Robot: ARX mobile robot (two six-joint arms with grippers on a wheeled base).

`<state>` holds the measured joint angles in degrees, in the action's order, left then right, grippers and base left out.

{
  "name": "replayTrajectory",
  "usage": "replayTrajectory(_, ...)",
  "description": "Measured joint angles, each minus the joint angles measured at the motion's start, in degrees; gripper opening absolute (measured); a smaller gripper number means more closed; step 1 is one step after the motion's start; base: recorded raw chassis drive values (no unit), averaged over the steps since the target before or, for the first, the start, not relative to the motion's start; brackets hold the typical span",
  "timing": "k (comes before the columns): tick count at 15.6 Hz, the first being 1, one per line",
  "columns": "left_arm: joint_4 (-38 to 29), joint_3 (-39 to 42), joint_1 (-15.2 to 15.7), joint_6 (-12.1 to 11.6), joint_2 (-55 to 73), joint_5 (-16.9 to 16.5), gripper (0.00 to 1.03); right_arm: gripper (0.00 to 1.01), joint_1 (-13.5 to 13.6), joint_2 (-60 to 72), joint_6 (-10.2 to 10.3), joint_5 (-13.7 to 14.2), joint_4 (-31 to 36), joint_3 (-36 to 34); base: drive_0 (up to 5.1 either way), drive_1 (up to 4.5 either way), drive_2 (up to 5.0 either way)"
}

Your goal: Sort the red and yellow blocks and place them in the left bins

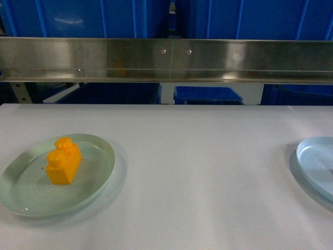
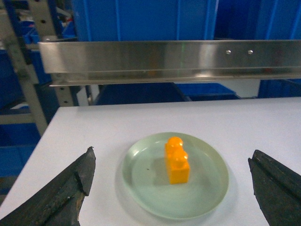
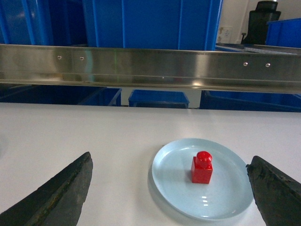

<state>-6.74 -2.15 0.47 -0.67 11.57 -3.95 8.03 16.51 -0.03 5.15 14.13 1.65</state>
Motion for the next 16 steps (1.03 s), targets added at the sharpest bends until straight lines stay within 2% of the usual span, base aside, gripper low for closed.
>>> replayTrajectory(2, -8.0, -4.1, -1.5, -1.0, 12.0, -1.3, 0.98, 0.98, -0.7, 15.0, 0.7, -0.6, 10.4, 4.9, 0.0, 0.0, 0.0)
replayTrajectory(4, -16.7, -12.6, -1.7, -1.3, 27.6, -3.6, 0.98, 0.98, -5.8, 33.1, 2.4, -3.3, 18.5, 14.1, 0.0, 0.0, 0.0)
replayTrajectory(5, -18.4, -17.5, -1.6, -1.4, 36.2, -5.0, 0.98, 0.98, -7.8, 42.5, 3.3, -5.8, 17.5, 20.2, 0.0, 0.0, 0.0)
replayTrajectory(7, -16.0, -23.9, -1.5, -1.1, 47.7, -6.9, 0.98, 0.98, -9.7, 54.2, 3.5, -7.8, 15.5, 28.0, 0.0, 0.0, 0.0)
replayTrajectory(9, -16.8, -28.4, -2.5, -0.8, 58.0, -6.4, 0.98, 0.98, -12.4, 65.2, 3.5, -7.5, 11.2, 36.4, 0.0, 0.0, 0.0)
replayTrajectory(11, -21.0, -30.6, -3.4, -1.4, 65.4, -4.5, 0.98, 0.98, -13.4, 73.7, 3.1, -5.9, 9.9, 42.1, 0.0, 0.0, 0.0)
replayTrajectory(13, -23.1, -30.8, -3.7, -1.8, 70.7, -3.0, 0.98, 0.98, -13.3, 78.2, 1.8, -4.0, 10.0, 43.1, 0.0, 0.0, 0.0)
replayTrajectory(16, -24.1, -29.6, -2.8, -2.3, 72.3, -1.9, 0.98, 0.98, -13.1, 78.5, 1.7, -3.2, 10.0, 41.0, 0.0, 0.0, 0.0)
